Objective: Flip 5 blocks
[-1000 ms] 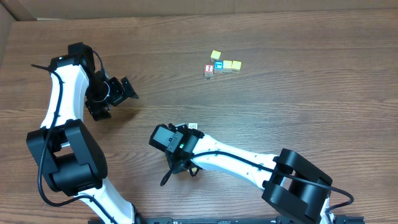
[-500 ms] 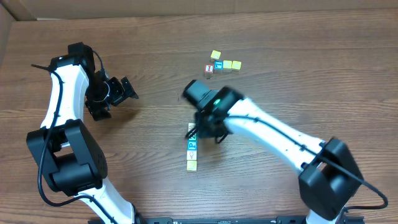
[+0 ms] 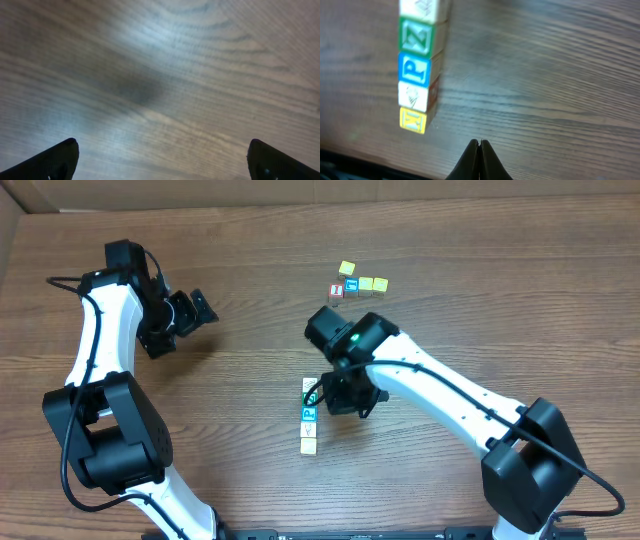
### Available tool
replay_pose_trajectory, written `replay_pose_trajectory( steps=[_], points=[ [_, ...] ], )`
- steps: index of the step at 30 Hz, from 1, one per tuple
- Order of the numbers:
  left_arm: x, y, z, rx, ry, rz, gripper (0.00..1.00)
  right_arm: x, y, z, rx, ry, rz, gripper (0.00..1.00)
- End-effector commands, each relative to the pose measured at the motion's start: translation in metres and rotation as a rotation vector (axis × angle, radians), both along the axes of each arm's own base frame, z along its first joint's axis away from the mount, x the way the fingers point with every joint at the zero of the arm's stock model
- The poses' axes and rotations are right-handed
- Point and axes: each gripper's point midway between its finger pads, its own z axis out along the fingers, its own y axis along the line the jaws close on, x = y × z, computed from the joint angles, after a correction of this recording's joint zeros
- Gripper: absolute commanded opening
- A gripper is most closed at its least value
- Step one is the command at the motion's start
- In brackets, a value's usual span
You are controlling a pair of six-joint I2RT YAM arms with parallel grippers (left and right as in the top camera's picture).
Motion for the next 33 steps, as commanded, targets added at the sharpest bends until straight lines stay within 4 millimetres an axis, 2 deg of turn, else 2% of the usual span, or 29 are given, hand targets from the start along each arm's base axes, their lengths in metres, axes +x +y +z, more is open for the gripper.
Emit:
replay_pose_trajectory(
  steps=[1,3,5,7,10,12,16,19,20,23,25,29,30,31,32,33],
  points=[
    [0.009,-0.014,0.006,-0.076,-0.031,0.001,1.0,-0.026,0.011,0.001,0.02,0.003,0.15,0.04],
    [0.012,-0.039,0.015,-0.207,-0.069,-0.05,1.0,-0.038,0.015,-0.004,0.011,0.01,0.191,0.04],
    [0.017,-0.071,0.029,-0.322,-0.157,-0.222,1.0,-0.049,0.019,-0.008,0.006,0.016,0.226,0.04],
    [0.018,-0.089,0.034,-0.346,-0.189,-0.306,1.0,-0.062,0.024,-0.011,0.002,0.02,0.277,0.04],
    [0.02,-0.105,0.036,-0.277,-0.165,-0.35,1.0,-0.083,0.034,-0.012,0.013,0.009,0.377,0.04],
    [0.023,-0.115,0.044,-0.202,-0.157,-0.384,1.0,-0.095,0.039,-0.01,0.02,-0.014,0.425,0.04],
    [0.037,-0.141,0.082,-0.073,-0.217,-0.477,1.0,-0.113,0.046,-0.002,0.025,-0.053,0.495,0.04],
    [0.049,-0.175,0.118,-0.076,-0.332,-0.578,1.0,-0.128,0.049,0.004,0.042,-0.064,0.537,0.04],
    [0.05,-0.181,0.121,-0.076,-0.343,-0.589,0.99,-0.131,0.049,0.004,0.046,-0.066,0.547,0.04],
    [0.046,-0.194,0.118,-0.07,-0.331,-0.618,0.25,-0.145,0.047,0.0,0.046,-0.064,0.581,0.04],
    [0.042,-0.198,0.109,-0.046,-0.303,-0.631,0.04,-0.154,0.043,-0.007,0.027,-0.056,0.608,0.04],
    [0.036,-0.205,0.092,0.006,-0.268,-0.653,0.04,-0.16,0.037,-0.021,-0.019,-0.095,0.649,0.04],
    [0.035,-0.208,0.089,0.013,-0.264,-0.661,0.04,-0.158,0.037,-0.021,-0.023,-0.109,0.649,0.07],
    [0.034,-0.211,0.086,0.017,-0.261,-0.668,0.04,-0.156,0.039,-0.021,-0.019,-0.117,0.649,0.22],
    [0.033,-0.213,0.083,0.025,-0.257,-0.674,0.04,-0.156,0.04,-0.021,-0.013,-0.12,0.648,0.28],
    [0.033,-0.214,0.08,0.034,-0.255,-0.677,0.04,-0.155,0.043,-0.021,-0.001,-0.127,0.647,0.25]
  ],
)
